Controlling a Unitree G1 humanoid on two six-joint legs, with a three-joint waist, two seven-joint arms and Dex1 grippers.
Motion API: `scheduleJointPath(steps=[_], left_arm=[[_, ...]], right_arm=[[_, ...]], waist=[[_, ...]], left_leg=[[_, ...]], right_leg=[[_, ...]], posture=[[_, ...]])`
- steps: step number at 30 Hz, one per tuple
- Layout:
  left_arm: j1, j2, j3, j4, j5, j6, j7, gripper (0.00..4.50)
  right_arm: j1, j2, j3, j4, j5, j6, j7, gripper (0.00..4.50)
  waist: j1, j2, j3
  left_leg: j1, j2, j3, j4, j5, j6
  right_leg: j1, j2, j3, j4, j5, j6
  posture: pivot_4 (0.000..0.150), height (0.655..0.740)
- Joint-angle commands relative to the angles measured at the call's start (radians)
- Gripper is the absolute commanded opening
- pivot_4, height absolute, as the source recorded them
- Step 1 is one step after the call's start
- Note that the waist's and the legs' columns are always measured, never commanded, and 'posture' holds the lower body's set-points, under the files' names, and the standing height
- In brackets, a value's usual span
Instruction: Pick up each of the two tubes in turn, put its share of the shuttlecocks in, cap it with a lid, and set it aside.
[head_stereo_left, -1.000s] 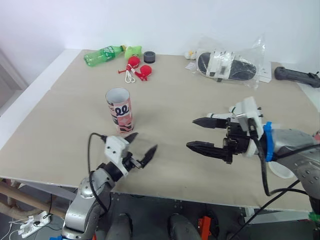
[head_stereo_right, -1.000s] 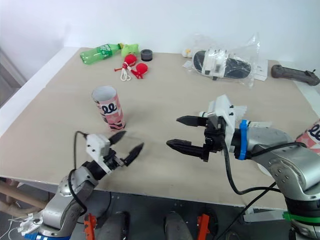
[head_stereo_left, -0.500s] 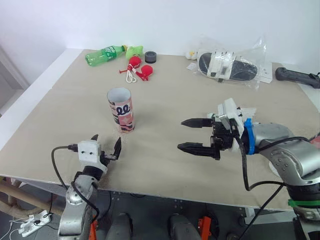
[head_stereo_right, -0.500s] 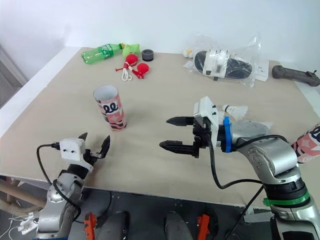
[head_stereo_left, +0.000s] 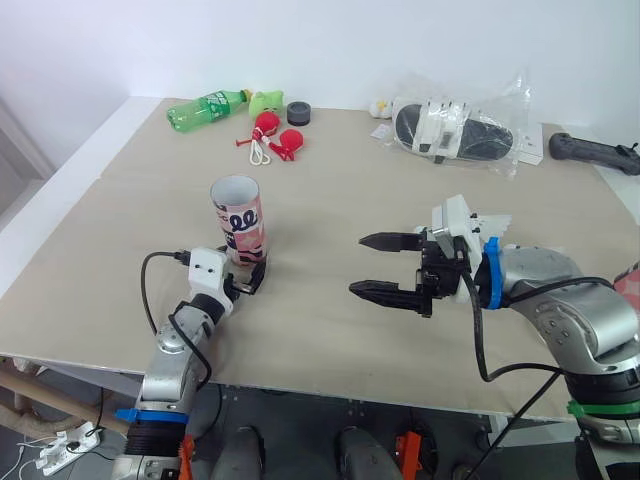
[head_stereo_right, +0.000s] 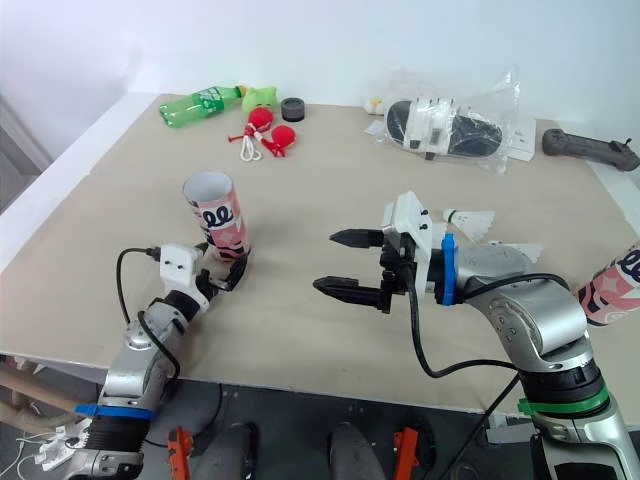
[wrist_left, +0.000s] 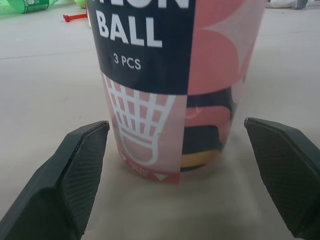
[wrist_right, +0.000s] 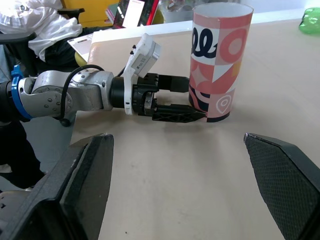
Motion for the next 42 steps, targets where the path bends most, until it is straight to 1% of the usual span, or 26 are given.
scheduleJointPath(steps=[1,9,19,22,29,32,34,36,38,39,42], left_arm=[[-0.057,0.013,0.014,0.031,-0.007,-0.006,-0.005,4.5],[-0.158,0.016,0.008,0.134,-0.004,-0.007,-0.016,4.5],[-0.192,0.011,0.001,0.165,0.0,-0.01,-0.022,4.5],[-0.193,0.011,0.001,0.166,0.002,-0.006,-0.024,3.69],[-0.193,0.013,0.001,0.163,0.003,0.002,-0.022,3.69],[-0.189,0.037,0.0,0.143,0.003,0.005,-0.046,3.69],[-0.192,0.074,-0.016,0.116,-0.006,0.019,-0.106,3.69],[-0.198,0.136,-0.048,0.056,-0.043,0.048,-0.238,3.69],[-0.208,0.196,-0.063,-0.017,-0.111,0.099,-0.371,3.69],[-0.214,0.222,-0.068,-0.034,-0.13,0.116,-0.417,3.69],[-0.243,0.318,-0.127,-0.046,-0.135,0.154,-0.586,3.69]], right_arm=[[-0.003,0.003,-0.034,-0.045,0.008,-0.003,-0.009,4.47],[0.002,0.015,-0.026,-0.061,-0.002,-0.004,-0.026,4.47],[0.012,0.022,-0.025,-0.074,-0.008,-0.006,-0.037,4.47],[0.014,0.023,-0.025,-0.076,-0.009,-0.008,-0.04,4.5],[0.019,0.025,-0.028,-0.08,-0.008,-0.008,-0.043,4.5],[0.022,0.023,-0.046,-0.089,0.012,0.008,-0.051,4.5],[0.024,0.007,-0.078,-0.087,0.039,0.028,-0.049,4.5],[0.027,-0.014,-0.133,-0.068,0.069,0.049,-0.046,4.5],[0.037,-0.025,-0.174,-0.054,0.085,0.06,-0.052,4.5],[0.042,-0.028,-0.182,-0.054,0.086,0.062,-0.055,4.5],[0.066,-0.048,-0.206,-0.063,0.103,0.089,-0.051,4.5]], waist=[[0.0,0.0,0.0],[0.0,0.0,0.0],[0.0,0.0,0.0],[0.0,0.0,0.0],[0.0,0.0,0.0],[0.0,0.0,0.0],[0.0,0.0,0.0],[0.0,0.0,0.0],[-0.001,0.0,0.0],[-0.001,0.0,0.0],[0.0,0.0,0.0]], left_leg=[[0.0,0.0,0.0,0.0,0.0,0.0],[0.0,0.0,0.0,0.0,0.0,0.0],[-0.001,0.0,0.0,0.0,0.0,0.0],[0.0,0.0,0.0,0.0,0.0,0.0],[0.0,0.0,0.0,0.0,0.0,0.0],[0.0,0.0,0.0,0.0,0.0,0.0],[0.0,0.0,0.0,0.0,0.0,0.0],[0.0,0.0,0.0,0.0,0.0,0.0],[-0.002,0.0,-0.001,0.0,0.0,0.0],[-0.001,0.0,0.0,0.0,0.0,0.0],[-0.002,0.0,-0.001,0.0,0.0,0.0]], right_leg=[[0.0,0.0,0.0,0.0,0.0,0.0],[0.0,0.0,0.0,0.0,0.0,0.0],[0.0,0.0,0.0,0.0,0.0,0.0],[0.0,0.0,0.0,0.0,0.0,0.0],[0.0,0.0,0.0,0.0,0.0,0.0],[0.0,0.0,0.0,0.0,0.0,0.0],[0.0,0.0,0.0,0.0,0.0,0.0],[0.0,0.0,0.0,0.0,0.0,0.0],[-0.001,0.0,-0.001,0.0,0.001,0.0],[-0.001,-0.001,-0.001,0.0,0.001,0.0],[0.0,0.0,-0.002,0.0,0.0,-0.001]], posture=[[0.15,0.74],[0.15,0.74],[0.15,0.74],[0.15,0.74],[0.15,0.74],[0.15,0.74],[0.15,0.74],[0.15,0.74],[0.15,0.74],[0.15,0.74],[0.15,0.74]])
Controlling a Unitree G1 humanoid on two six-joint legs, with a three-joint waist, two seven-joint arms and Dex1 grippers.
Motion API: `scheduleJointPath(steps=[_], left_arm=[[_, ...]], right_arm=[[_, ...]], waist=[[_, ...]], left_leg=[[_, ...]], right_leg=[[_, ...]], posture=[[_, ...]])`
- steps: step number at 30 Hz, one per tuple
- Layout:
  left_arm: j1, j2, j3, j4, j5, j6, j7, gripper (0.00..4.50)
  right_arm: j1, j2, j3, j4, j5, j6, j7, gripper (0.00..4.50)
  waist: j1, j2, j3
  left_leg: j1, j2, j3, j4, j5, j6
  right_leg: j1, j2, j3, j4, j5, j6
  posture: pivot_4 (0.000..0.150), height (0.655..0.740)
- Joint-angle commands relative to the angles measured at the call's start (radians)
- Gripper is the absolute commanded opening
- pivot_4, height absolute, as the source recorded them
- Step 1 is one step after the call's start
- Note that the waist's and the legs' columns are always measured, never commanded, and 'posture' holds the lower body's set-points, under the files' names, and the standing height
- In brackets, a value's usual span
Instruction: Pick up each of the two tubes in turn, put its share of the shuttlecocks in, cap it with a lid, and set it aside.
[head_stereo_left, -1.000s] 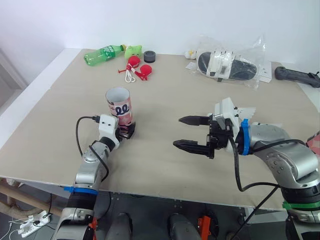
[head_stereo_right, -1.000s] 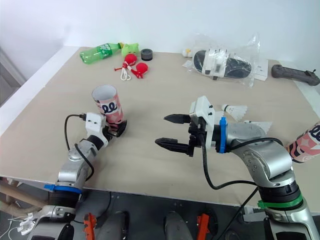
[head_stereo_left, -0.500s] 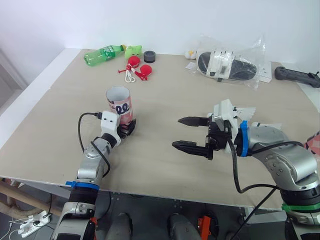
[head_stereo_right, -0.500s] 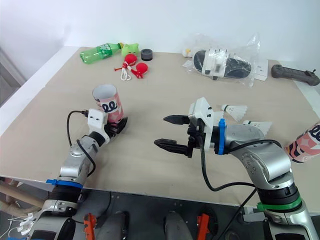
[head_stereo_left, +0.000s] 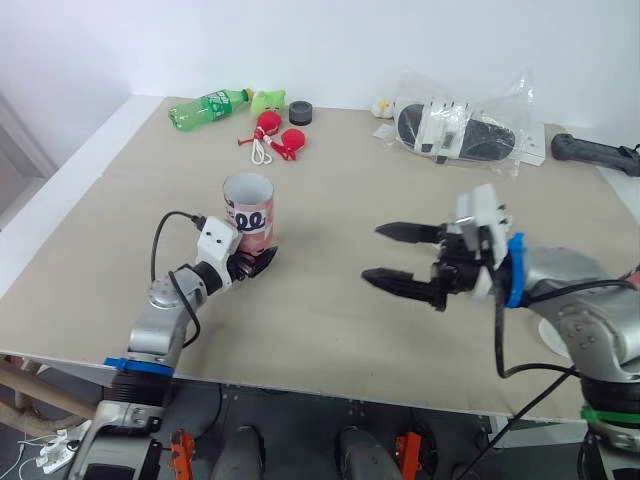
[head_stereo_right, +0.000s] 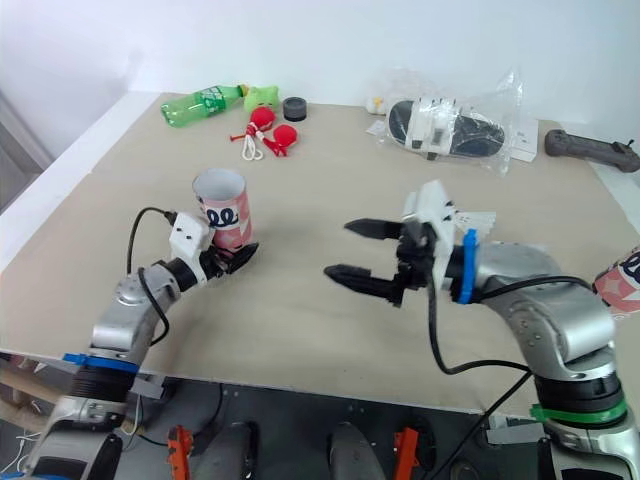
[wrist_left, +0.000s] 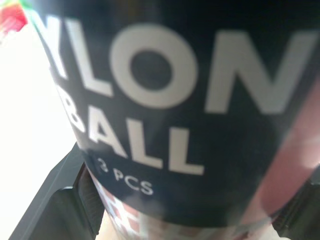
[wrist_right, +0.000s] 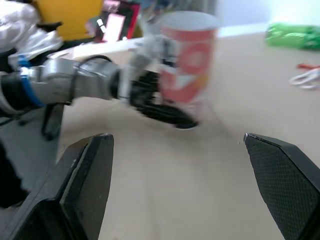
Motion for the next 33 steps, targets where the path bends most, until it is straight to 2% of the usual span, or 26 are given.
scheduleJointPath(steps=[1,6,8,10,14,20,26,33], left_arm=[[-0.053,0.114,-0.078,-0.055,-0.02,0.034,-0.23,3.69],[-0.183,0.24,-0.196,-0.028,-0.001,0.127,-0.46,3.69],[-0.264,0.278,-0.262,0.002,0.055,0.148,-0.526,3.69],[-0.345,0.286,-0.308,0.038,0.105,0.165,-0.551,3.69],[-0.412,0.289,-0.35,0.044,0.128,0.229,-0.606,3.69],[-0.437,0.274,-0.397,0.02,0.189,0.265,-0.601,3.69],[-0.407,0.26,-0.428,0.02,0.238,0.252,-0.587,3.69],[-0.42,0.234,-0.438,0.031,0.261,0.25,-0.591,3.69]], right_arm=[[0.033,-0.035,-0.057,-0.024,0.04,0.035,0.004,4.5],[0.078,-0.088,-0.105,0.011,0.028,0.047,0.011,4.5],[0.106,-0.111,-0.122,0.038,-0.013,0.029,0.003,4.5],[0.132,-0.123,-0.147,0.062,-0.043,0.023,-0.022,4.5],[0.163,-0.125,-0.147,0.082,-0.111,0.009,-0.075,4.5],[0.14,-0.072,-0.142,0.154,-0.209,0.004,-0.224,4.5],[0.102,-0.004,-0.098,0.211,-0.282,-0.022,-0.301,4.5],[-0.021,0.061,-0.009,0.435,-0.4,-0.092,-0.326,4.5]], waist=[[-0.001,0.0,0.0],[-0.002,0.0,0.0],[-0.002,0.0,0.0],[0.0,0.0,0.0],[-0.003,0.0,0.0],[-0.006,0.0,0.0],[-0.004,0.0,0.0],[-0.004,0.001,0.0]], left_leg=[[0.0,0.0,0.0,0.0,0.0,0.0],[0.0,0.0,0.0,0.0,0.0,0.0],[0.0,0.0,0.0,0.0,0.0,0.0],[-0.001,0.0,-0.001,0.0,0.0,0.0],[-0.002,0.0,-0.001,0.0,0.0,0.0],[-0.007,0.001,-0.001,-0.001,-0.001,0.001],[-0.008,0.001,-0.001,0.001,-0.001,0.001],[-0.008,0.001,-0.001,0.001,0.0,0.001]], right_leg=[[0.0,0.0,0.0,0.0,0.0,0.0],[-0.001,0.0,0.0,0.0,-0.001,0.0],[-0.001,0.0,0.0,0.0,-0.001,0.0],[-0.001,0.0,-0.002,0.0,-0.002,0.0],[-0.002,0.0,-0.002,0.001,-0.002,0.0],[-0.009,0.002,-0.002,0.003,-0.002,-0.004],[-0.009,0.001,-0.002,0.003,-0.002,-0.004],[-0.009,0.001,-0.002,0.004,-0.001,-0.004]], posture=[[0.15,0.74],[0.15,0.74],[0.15,0.74],[0.15,0.74],[0.15,0.74],[0.15,0.74],[0.15,0.74],[0.15,0.74]])
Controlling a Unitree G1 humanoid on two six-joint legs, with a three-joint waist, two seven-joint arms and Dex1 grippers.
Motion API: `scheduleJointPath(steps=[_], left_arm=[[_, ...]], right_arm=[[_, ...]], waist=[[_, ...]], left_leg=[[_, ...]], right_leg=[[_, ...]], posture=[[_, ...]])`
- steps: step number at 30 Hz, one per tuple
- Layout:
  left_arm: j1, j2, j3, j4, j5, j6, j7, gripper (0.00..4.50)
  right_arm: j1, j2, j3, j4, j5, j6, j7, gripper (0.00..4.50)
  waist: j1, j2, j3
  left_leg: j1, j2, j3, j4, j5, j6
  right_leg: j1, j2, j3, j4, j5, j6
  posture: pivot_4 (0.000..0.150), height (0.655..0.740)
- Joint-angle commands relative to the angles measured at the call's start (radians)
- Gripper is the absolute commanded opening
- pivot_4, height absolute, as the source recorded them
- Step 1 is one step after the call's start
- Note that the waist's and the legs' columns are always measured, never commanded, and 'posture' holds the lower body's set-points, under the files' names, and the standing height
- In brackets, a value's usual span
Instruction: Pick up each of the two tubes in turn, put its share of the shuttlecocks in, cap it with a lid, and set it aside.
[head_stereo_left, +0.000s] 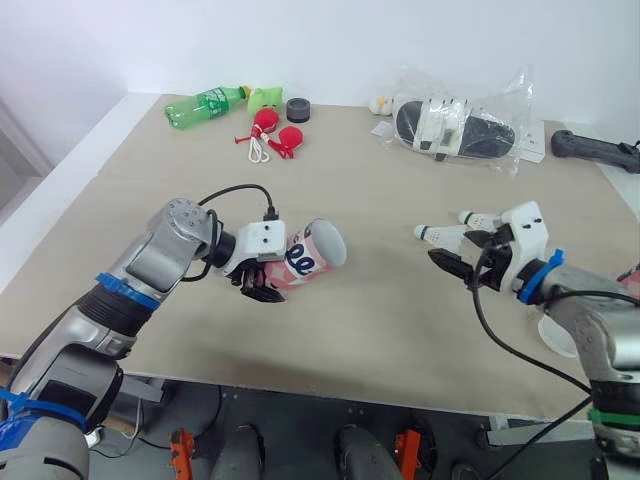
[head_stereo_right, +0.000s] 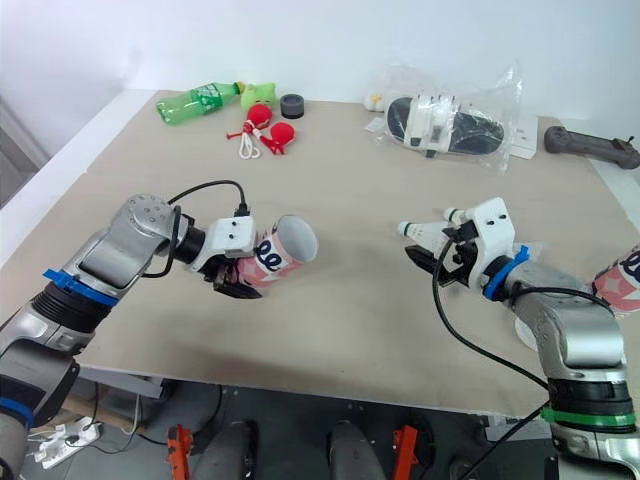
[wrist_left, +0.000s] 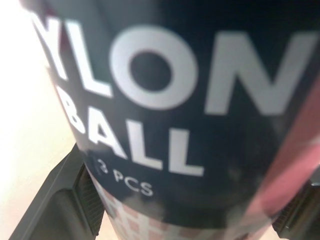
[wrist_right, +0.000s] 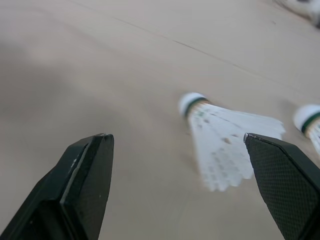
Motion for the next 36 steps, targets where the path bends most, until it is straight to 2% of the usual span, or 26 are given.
scheduleJointPath(steps=[1,7,8,10,14,16,17,21,24,28,31,36], left_arm=[[-0.008,-0.013,-0.008,-0.017,0.013,0.004,-0.005,3.69],[0.002,-0.022,-0.005,-0.028,0.021,0.007,-0.01,3.69],[0.003,-0.023,-0.005,-0.032,0.02,0.01,-0.01,3.66],[0.006,-0.023,-0.004,-0.037,0.02,0.014,-0.01,3.65],[0.009,-0.026,-0.003,-0.048,0.019,0.019,-0.006,3.65],[0.011,-0.027,-0.002,-0.052,0.018,0.022,-0.005,3.65],[0.012,-0.027,-0.002,-0.053,0.018,0.022,-0.004,3.65],[0.016,-0.027,-0.001,-0.061,0.016,0.032,-0.003,3.65],[0.018,-0.029,-0.001,-0.062,0.016,0.034,-0.001,3.65],[0.021,-0.032,-0.002,-0.061,0.016,0.033,0.0,3.65],[0.024,-0.034,-0.005,-0.061,0.016,0.033,-0.001,3.65],[0.02,-0.044,-0.005,-0.057,0.015,0.038,0.002,3.65]], right_arm=[[-0.081,0.03,0.029,0.106,-0.052,-0.056,-0.002,4.5],[-0.128,0.066,0.06,0.19,-0.087,-0.087,0.029,4.5],[-0.132,0.074,0.057,0.195,-0.083,-0.088,0.037,4.24],[-0.137,0.083,0.057,0.201,-0.08,-0.094,0.049,3.62],[-0.15,0.099,0.062,0.23,-0.097,-0.11,0.057,1.64],[-0.152,0.103,0.064,0.243,-0.104,-0.123,0.066,0.45],[-0.153,0.104,0.064,0.247,-0.106,-0.13,0.072,0.03],[-0.145,0.098,0.048,0.21,-0.085,-0.166,0.125,0.03],[-0.144,0.064,0.026,0.11,-0.018,-0.176,0.234,0.03],[-0.213,-0.052,0.009,-0.08,0.126,-0.09,0.412,0.03],[-0.3,-0.139,0.045,-0.219,0.208,-0.013,0.507,0.03],[-0.346,-0.174,0.15,-0.336,0.194,0.001,0.55,0.03]], waist=[[0.0,0.0,0.0],[0.003,0.001,0.0],[0.003,0.001,0.0],[0.003,0.001,0.0],[0.003,0.001,0.0],[0.003,0.001,0.0],[0.003,0.001,0.0],[0.003,0.001,0.0],[0.003,0.001,0.0],[0.003,0.004,0.001],[0.002,0.008,0.003],[0.003,0.007,0.002]], left_leg=[[0.0,0.0,0.0,0.0,0.0,0.0],[0.0,-0.001,0.0,0.0,0.0,0.0],[0.0,-0.001,0.0,0.0,0.0,0.0],[0.0,-0.001,0.0,0.0,0.0,0.0],[0.0,-0.001,0.0,0.001,0.0,0.0],[0.0,-0.001,0.0,0.001,0.001,0.0],[0.0,-0.001,0.0,0.001,0.001,0.0],[0.0,-0.001,0.0,0.001,0.0,0.0],[0.0,-0.001,0.0,0.001,0.0,0.0],[0.0,-0.001,0.0,0.001,0.001,0.0],[0.0,-0.001,0.0,0.002,0.0,0.0],[0.0,-0.001,-0.004,0.003,0.0,0.0]], right_leg=[[0.0,0.0,0.0,0.0,0.0,0.0],[0.0,-0.001,0.0,0.001,0.002,-0.003],[0.0,-0.001,0.0,0.001,0.002,-0.003],[0.0,-0.001,0.0,0.001,0.002,-0.003],[0.0,-0.001,0.0,0.001,0.002,-0.003],[0.0,-0.001,0.0,0.001,0.002,-0.003],[0.0,-0.001,0.0,0.001,0.002,-0.003],[0.001,-0.001,0.0,0.001,0.002,-0.003],[0.001,-0.001,-0.001,0.001,0.002,-0.003],[0.001,-0.001,-0.001,0.001,0.002,-0.002],[0.001,-0.002,-0.001,0.001,0.002,-0.002],[0.003,-0.001,-0.004,0.002,0.002,-0.002]], posture=[[0.15,0.74],[0.15,0.74],[0.15,0.74],[0.15,0.74],[0.15,0.74],[0.15,0.74],[0.15,0.74],[0.15,0.74],[0.15,0.74],[0.15,0.74],[0.15,0.74],[0.15,0.74]])
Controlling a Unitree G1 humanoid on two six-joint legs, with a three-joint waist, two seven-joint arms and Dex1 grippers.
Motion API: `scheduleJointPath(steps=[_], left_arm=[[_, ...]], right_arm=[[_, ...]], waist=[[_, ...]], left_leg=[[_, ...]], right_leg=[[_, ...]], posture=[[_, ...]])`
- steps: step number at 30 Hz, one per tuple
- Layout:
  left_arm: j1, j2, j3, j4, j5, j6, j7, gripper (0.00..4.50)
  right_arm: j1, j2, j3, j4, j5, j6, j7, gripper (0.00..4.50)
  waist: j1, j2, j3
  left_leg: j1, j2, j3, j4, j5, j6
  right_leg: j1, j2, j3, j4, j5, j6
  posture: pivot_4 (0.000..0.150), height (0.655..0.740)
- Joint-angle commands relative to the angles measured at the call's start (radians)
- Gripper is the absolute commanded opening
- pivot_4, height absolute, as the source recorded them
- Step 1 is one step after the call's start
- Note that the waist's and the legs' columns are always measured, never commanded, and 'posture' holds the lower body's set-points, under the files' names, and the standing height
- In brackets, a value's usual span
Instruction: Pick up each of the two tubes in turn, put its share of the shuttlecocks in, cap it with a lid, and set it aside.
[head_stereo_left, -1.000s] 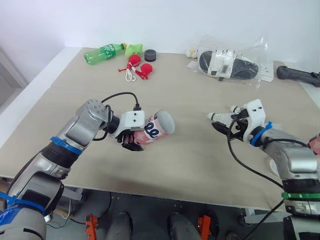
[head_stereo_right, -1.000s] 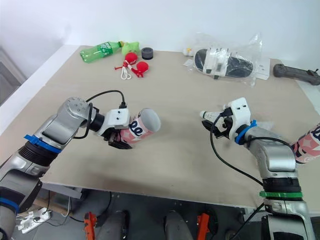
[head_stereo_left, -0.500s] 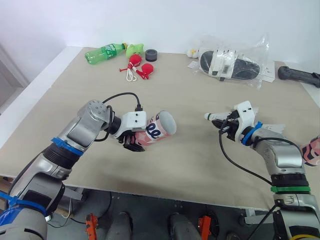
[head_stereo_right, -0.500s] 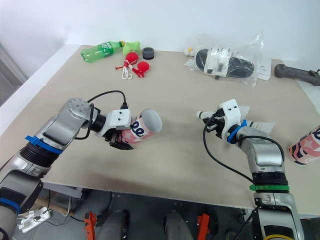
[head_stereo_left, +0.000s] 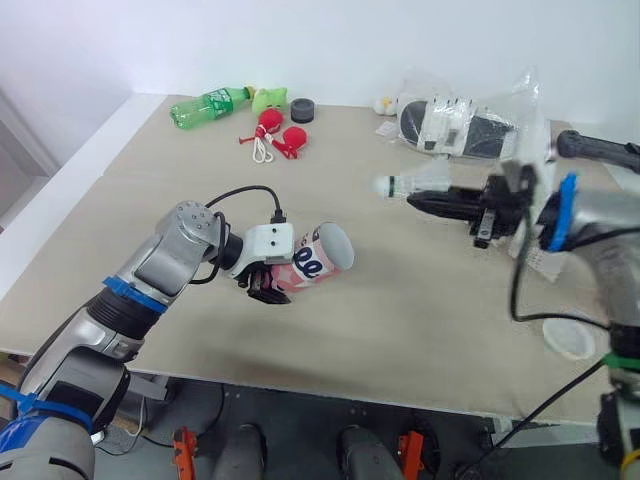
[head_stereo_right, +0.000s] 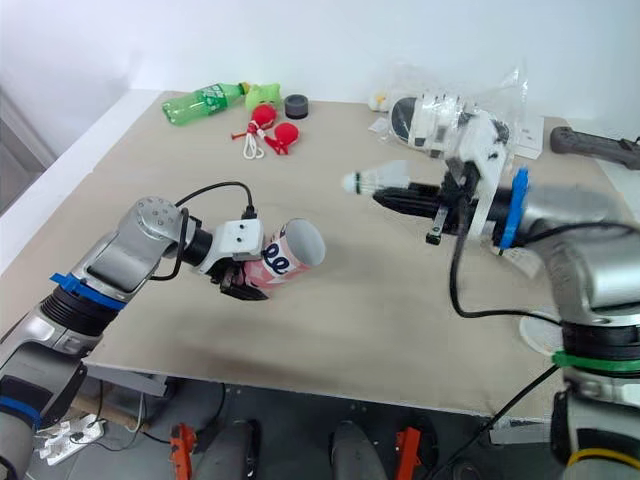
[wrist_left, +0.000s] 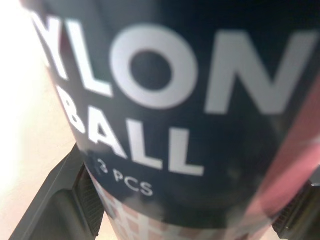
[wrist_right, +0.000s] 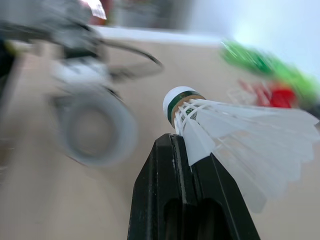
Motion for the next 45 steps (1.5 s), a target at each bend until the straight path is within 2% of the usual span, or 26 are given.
scheduleJointPath(steps=[1,5,10,13,17,19,20,21,23,27,30,35,40,45], left_arm=[[0.007,-0.016,-0.007,-0.019,-0.003,0.007,0.0,3.65],[0.006,-0.02,-0.005,-0.019,-0.003,0.01,0.003,3.65],[0.011,-0.019,-0.005,-0.025,-0.005,0.013,0.003,3.65],[0.008,-0.022,-0.005,-0.021,-0.004,0.011,0.005,3.65],[0.008,-0.024,-0.004,-0.02,-0.005,0.009,0.006,3.65],[0.009,-0.024,-0.003,-0.02,-0.005,0.008,0.006,3.65],[0.009,-0.025,-0.003,-0.02,-0.005,0.008,0.006,3.65],[0.009,-0.026,-0.002,-0.02,-0.005,0.008,0.006,3.65],[0.011,-0.026,-0.001,-0.021,-0.005,0.007,0.007,3.65],[0.015,-0.031,-0.002,-0.011,-0.003,-0.001,0.012,3.65],[0.019,-0.036,-0.003,-0.009,-0.004,-0.004,0.015,3.65],[0.015,-0.052,-0.005,0.006,-0.006,-0.011,0.019,3.65],[0.011,-0.061,-0.007,0.019,-0.005,-0.025,0.016,3.65],[0.004,-0.07,-0.008,0.033,-0.001,-0.036,0.013,3.65]], right_arm=[[-0.013,0.0,0.079,-0.073,-0.025,0.006,0.003,0.03],[0.003,0.013,0.176,-0.1,-0.115,-0.02,-0.033,0.03],[0.02,0.044,0.189,-0.109,-0.108,-0.009,-0.041,0.03],[0.021,0.051,0.187,-0.111,-0.106,-0.004,-0.046,0.95],[0.021,0.057,0.182,-0.119,-0.095,0.009,-0.055,2.68],[0.029,0.063,0.16,-0.129,-0.077,0.029,-0.078,3.7],[0.039,0.057,0.128,-0.138,-0.057,0.049,-0.092,3.98],[0.05,0.05,0.082,-0.141,-0.03,0.075,-0.111,4.45],[0.076,0.019,-0.027,-0.119,-0.003,0.127,-0.157,4.45],[0.181,-0.057,-0.206,0.006,-0.085,0.135,-0.261,4.45],[0.277,-0.066,-0.351,0.072,-0.092,0.141,-0.308,4.45],[0.467,-0.069,-0.501,0.178,-0.157,0.101,-0.345,4.45],[0.576,-0.062,-0.529,0.284,-0.228,0.036,-0.385,4.45],[0.547,-0.029,-0.465,0.371,-0.283,0.009,-0.473,4.45]], waist=[[0.0,0.0,0.0],[0.0,0.0,0.0],[0.0,0.0,0.0],[0.0,0.0,0.0],[0.0,0.0,0.0],[0.001,0.0,0.0],[0.002,0.0,0.0],[0.003,0.0,0.0],[0.005,0.0,0.0],[0.012,0.0,0.0],[0.012,0.0,0.0],[0.012,0.001,-0.001],[0.008,0.002,-0.001],[0.005,0.002,-0.001]], left_leg=[[0.0,0.0,0.0,0.001,0.0,0.0],[-0.001,-0.001,0.0,0.003,0.0,0.0],[-0.001,0.0,0.0,0.003,0.0,0.0],[-0.001,-0.001,-0.001,0.004,0.0,0.0],[-0.001,-0.001,-0.001,0.005,0.0,0.0],[-0.001,-0.001,-0.001,0.005,0.0,0.0],[-0.001,-0.001,-0.001,0.005,0.0,0.0],[-0.001,-0.001,-0.001,0.005,0.0,0.0],[-0.002,-0.001,-0.001,0.006,0.0,0.0],[-0.002,-0.001,-0.001,0.007,0.0,0.0],[-0.001,-0.001,-0.001,0.007,0.0,0.0],[0.0,-0.002,-0.001,0.008,0.001,0.001],[0.0,-0.003,-0.001,0.011,0.001,0.001],[0.001,-0.003,-0.001,0.011,0.003,0.004]], right_leg=[[0.0,0.0,0.0,0.0,0.0,0.0],[0.0,-0.001,0.0,0.001,0.0,0.0],[-0.001,0.0,0.0,0.003,0.0,0.0],[-0.001,0.0,0.0,0.004,0.0,0.0],[-0.001,-0.001,0.0,0.004,0.0,0.0],[-0.001,0.0,0.0,0.005,0.0,0.0],[-0.001,0.0,0.0,0.005,0.0,0.0],[-0.001,0.0,0.0,0.005,0.0,0.0],[-0.001,-0.001,0.0,0.005,0.0,0.0],[0.0,-0.001,-0.001,0.005,0.0,0.0],[0.0,-0.001,-0.001,0.007,0.0,0.0],[0.0,-0.001,0.0,0.01,-0.001,0.0],[0.001,-0.001,0.0,0.01,-0.003,0.005],[0.002,-0.001,0.001,0.01,-0.002,0.007]], posture=[[0.15,0.74],[0.15,0.74],[0.15,0.74],[0.15,0.74],[0.15,0.74],[0.15,0.74],[0.15,0.74],[0.15,0.74],[0.15,0.74],[0.15,0.74],[0.15,0.74],[0.15,0.74],[0.15,0.74],[0.15,0.74]])
